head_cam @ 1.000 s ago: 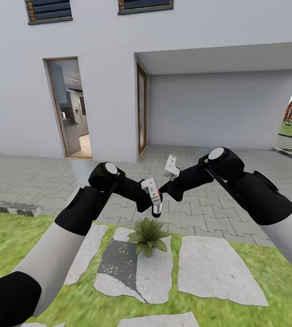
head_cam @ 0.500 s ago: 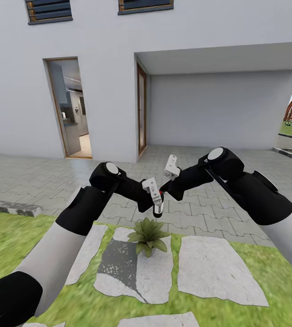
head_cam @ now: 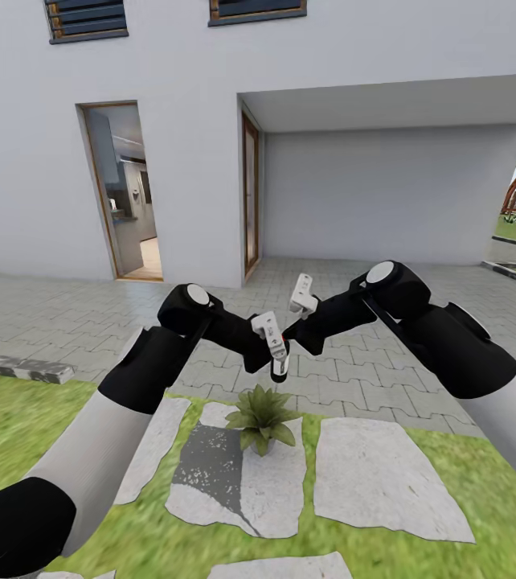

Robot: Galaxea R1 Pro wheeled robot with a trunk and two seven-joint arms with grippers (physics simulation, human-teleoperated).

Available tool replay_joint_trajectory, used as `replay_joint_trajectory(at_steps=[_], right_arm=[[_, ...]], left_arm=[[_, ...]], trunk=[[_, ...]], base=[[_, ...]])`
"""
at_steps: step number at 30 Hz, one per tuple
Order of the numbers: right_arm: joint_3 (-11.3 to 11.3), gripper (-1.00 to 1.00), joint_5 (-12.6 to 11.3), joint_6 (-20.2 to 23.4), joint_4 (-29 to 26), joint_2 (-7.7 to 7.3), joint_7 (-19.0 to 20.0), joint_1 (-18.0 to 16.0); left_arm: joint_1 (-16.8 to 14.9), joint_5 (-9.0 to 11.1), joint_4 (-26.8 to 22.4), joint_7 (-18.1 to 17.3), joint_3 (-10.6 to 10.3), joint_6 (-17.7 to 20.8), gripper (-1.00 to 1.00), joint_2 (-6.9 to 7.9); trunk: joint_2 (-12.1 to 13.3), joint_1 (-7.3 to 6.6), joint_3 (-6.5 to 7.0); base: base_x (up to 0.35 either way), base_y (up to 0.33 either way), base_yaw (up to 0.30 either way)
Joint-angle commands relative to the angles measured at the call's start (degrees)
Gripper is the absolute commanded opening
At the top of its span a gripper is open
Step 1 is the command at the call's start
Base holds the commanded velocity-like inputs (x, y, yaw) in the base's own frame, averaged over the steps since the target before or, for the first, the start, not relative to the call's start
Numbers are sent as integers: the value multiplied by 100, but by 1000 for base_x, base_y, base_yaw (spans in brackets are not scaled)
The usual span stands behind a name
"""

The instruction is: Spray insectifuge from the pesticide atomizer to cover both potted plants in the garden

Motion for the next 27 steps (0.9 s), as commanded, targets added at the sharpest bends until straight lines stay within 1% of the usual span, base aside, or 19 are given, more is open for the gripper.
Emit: replay_joint_trajectory(at_steps=[1,4,5,8,20,24,26,27], right_arm=[[4,-100,58,17,-5,0,55,-7],[4,-100,62,17,-7,8,55,-7],[4,-100,64,17,-8,13,55,-7],[4,-100,65,17,-8,16,55,-7],[4,-100,66,17,-7,17,55,-7],[4,-100,66,17,-9,17,55,-7],[4,-100,66,17,-9,17,55,-7],[4,-100,66,17,-8,17,55,-7]], left_arm=[[-6,-43,-6,-49,2,62,-100,-4],[-7,-42,-6,-51,2,64,-100,-30],[-8,-36,-6,-49,2,66,-100,-70],[-9,-27,-6,-48,2,66,-100,-92],[-9,-17,-6,-48,2,67,-100,-101],[-3,-21,27,-48,13,67,-100,-70],[12,-25,55,-41,25,51,-100,-18],[25,-27,83,-32,29,33,-100,40]], trunk=[[-3,-1,-7],[-3,-1,-7],[-3,-1,-7],[-3,-1,-7],[-3,-1,-7],[-3,-1,-7],[-3,-1,-7],[-3,-1,-7]], base=[[0,0,0],[0,0,0],[0,0,0],[0,0,0],[0,0,0],[0,0,0],[0,0,0],[0,0,0]])
